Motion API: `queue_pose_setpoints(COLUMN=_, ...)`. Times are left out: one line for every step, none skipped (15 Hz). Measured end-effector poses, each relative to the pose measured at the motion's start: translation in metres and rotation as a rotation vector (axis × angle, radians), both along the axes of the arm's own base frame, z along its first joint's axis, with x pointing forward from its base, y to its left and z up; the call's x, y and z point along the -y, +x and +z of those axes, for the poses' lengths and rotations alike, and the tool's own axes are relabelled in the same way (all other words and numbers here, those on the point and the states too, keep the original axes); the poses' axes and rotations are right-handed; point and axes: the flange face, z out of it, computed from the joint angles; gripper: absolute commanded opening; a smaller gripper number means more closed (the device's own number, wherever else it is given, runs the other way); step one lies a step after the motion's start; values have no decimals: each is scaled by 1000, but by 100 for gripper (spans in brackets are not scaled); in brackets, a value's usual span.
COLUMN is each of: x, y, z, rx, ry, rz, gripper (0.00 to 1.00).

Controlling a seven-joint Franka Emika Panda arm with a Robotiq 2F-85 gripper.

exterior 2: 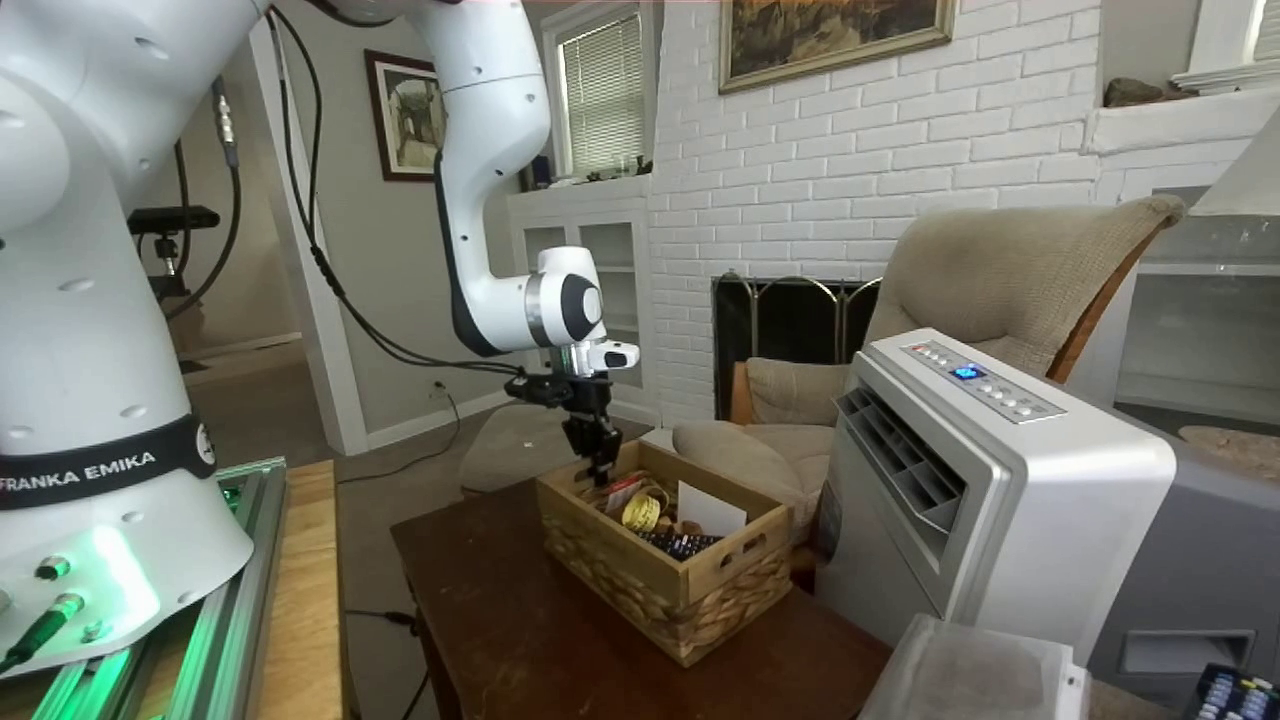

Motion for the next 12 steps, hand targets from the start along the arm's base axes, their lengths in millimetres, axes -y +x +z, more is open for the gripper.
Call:
queue_pose_setpoints(x=-1, y=-2, z=0, rx=-4, ry=-1, rz=23, gripper=4)
queue_pose_setpoints(x=-2, y=-3, z=0, rx=-11, ry=-4, rz=51, gripper=4)
queue_pose_setpoints(x=-3, y=-6, z=1, rx=-19, ry=-7, rz=83, gripper=4)
queue_pose_setpoints(x=-4, y=-8, z=1, rx=-27, ry=-11, rz=116, gripper=4)
queue_pose_setpoints(x=-4, y=-11, z=1, rx=-34, ry=-14, rz=149, gripper=4)
queue_pose_setpoints(x=-5, y=-13, z=2, rx=-41, ry=-18, rz=184, gripper=4)
queue_pose_setpoints(x=-5, y=-17, z=2, rx=-48, ry=-22, rz=220, gripper=4)
queue_pose_setpoints(x=-5, y=-20, z=3, rx=-53, ry=-26, rz=259, gripper=4)
queue_pose_setpoints(x=-5, y=-24, z=3, rx=-60, ry=-31, rz=301, gripper=4)
queue_pose_setpoints(x=-5, y=-28, z=3, rx=-67, ry=-35, rz=343, gripper=4)
queue_pose_setpoints(x=-5, y=-32, z=4, rx=-73, ry=-40, rz=387, gripper=4)
queue_pose_setpoints(x=-6, y=-36, z=4, rx=-78, ry=-45, rz=431, gripper=4)
